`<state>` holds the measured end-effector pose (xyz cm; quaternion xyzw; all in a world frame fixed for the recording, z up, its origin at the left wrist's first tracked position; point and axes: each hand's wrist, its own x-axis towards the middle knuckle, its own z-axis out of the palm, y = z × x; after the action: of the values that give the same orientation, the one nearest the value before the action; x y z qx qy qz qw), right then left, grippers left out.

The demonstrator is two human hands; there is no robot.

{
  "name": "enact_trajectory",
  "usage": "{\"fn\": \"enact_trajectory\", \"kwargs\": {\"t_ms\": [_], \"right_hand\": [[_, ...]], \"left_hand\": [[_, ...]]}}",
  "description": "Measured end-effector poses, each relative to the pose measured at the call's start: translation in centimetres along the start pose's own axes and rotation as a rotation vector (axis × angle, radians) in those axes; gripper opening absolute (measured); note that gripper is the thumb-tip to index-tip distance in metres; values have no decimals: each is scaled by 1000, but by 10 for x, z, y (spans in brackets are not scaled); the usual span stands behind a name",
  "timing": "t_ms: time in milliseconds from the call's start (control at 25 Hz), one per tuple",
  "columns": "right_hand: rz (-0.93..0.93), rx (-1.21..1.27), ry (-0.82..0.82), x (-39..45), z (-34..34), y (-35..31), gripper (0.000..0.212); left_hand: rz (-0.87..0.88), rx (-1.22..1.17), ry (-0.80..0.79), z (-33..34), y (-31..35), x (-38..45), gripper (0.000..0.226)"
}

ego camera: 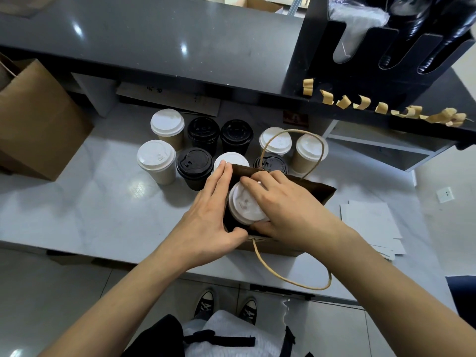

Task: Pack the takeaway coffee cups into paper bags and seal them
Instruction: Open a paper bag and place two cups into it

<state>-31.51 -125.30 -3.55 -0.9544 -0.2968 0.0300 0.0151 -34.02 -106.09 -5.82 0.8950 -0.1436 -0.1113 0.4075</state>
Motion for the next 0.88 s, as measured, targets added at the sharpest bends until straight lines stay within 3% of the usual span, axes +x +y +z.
{"fn": "enact_trajectory", "kwargs": {"t_ms": [280,680,880], "right_hand": [[7,124,-121,1,17,3,75],[-8,113,-228,20,27,3,70],[-24,111,-195,21,37,-7,61]], "left_hand": [[6,-4,12,0,-1,-1,112],[29,-21,4,1,-3,-5,112],[22,-16,3,2,-3,-6,112]]}}
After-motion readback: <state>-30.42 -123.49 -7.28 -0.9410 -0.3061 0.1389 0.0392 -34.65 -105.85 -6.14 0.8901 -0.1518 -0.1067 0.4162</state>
